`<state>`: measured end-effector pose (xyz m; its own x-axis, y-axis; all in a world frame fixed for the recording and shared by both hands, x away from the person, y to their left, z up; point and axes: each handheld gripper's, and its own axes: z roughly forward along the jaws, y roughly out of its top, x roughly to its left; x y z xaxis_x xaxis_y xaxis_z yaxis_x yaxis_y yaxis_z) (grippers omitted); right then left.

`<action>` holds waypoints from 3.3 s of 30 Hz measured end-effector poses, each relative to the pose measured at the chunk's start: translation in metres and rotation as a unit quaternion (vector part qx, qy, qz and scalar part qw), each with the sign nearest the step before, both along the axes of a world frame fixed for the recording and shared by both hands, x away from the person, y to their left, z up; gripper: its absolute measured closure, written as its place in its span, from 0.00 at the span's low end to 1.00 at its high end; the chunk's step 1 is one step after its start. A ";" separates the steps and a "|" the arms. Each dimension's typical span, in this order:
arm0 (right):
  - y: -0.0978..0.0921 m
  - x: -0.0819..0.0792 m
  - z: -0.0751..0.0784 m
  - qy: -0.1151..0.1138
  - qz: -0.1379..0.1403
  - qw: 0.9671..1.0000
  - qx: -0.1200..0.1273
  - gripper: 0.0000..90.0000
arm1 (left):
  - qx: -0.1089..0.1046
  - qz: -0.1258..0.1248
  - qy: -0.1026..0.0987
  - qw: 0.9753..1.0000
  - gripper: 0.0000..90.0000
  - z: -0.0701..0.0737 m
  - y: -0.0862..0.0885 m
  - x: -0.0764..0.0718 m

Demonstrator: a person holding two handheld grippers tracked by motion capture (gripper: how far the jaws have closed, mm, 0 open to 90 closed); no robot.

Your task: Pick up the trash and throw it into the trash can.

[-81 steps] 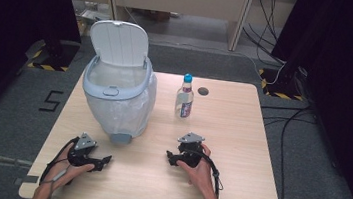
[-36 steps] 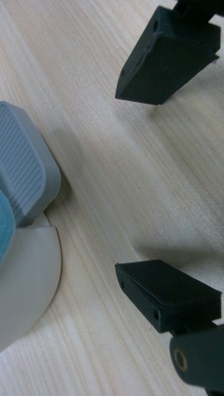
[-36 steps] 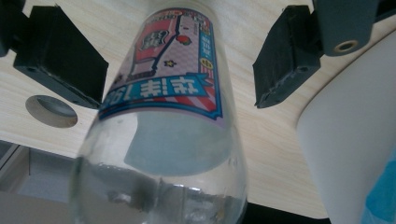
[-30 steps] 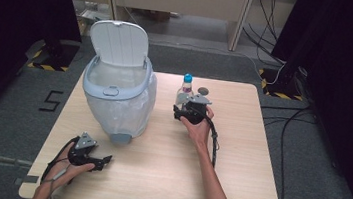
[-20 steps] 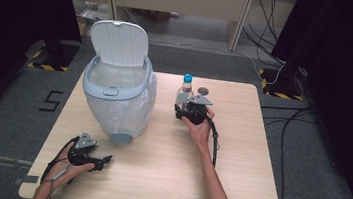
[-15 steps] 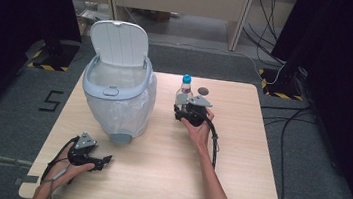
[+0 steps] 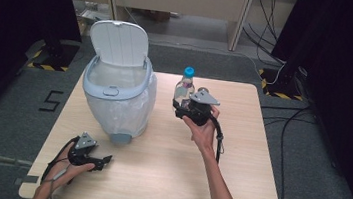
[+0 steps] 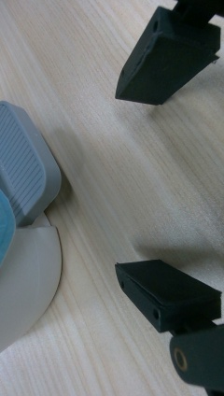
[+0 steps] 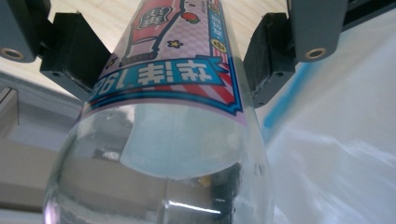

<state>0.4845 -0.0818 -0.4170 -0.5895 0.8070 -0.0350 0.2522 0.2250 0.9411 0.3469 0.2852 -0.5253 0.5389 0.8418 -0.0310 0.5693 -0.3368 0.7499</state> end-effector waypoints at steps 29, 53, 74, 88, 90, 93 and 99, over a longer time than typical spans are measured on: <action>0.018 -0.034 0.108 -0.023 0.044 0.999 -0.001 0.32 | -0.001 0.000 0.000 1.000 0.15 0.000 0.000 0.000; 0.059 -0.033 0.169 -0.047 0.068 0.997 0.005 0.32 | -0.005 0.000 0.002 1.000 0.15 0.000 0.001 0.000; 0.127 -0.022 0.182 -0.034 0.116 0.993 -0.010 0.32 | -0.021 0.001 0.003 1.000 0.15 0.000 0.004 0.001; 0.162 -0.005 0.153 0.000 0.138 0.990 -0.038 0.30 | -0.013 0.000 0.004 1.000 0.15 0.000 0.003 0.001; 0.162 -0.004 0.152 0.007 0.143 0.989 -0.030 0.30 | -0.014 0.000 0.004 1.000 0.15 0.000 0.003 0.001; 0.154 -0.005 0.157 0.004 0.167 0.986 0.021 0.29 | -0.015 0.000 0.004 1.000 0.15 0.000 0.004 0.001; 0.129 -0.008 0.164 -0.023 0.149 0.989 0.011 0.33 | -0.006 0.001 0.002 1.000 0.16 0.000 0.002 0.001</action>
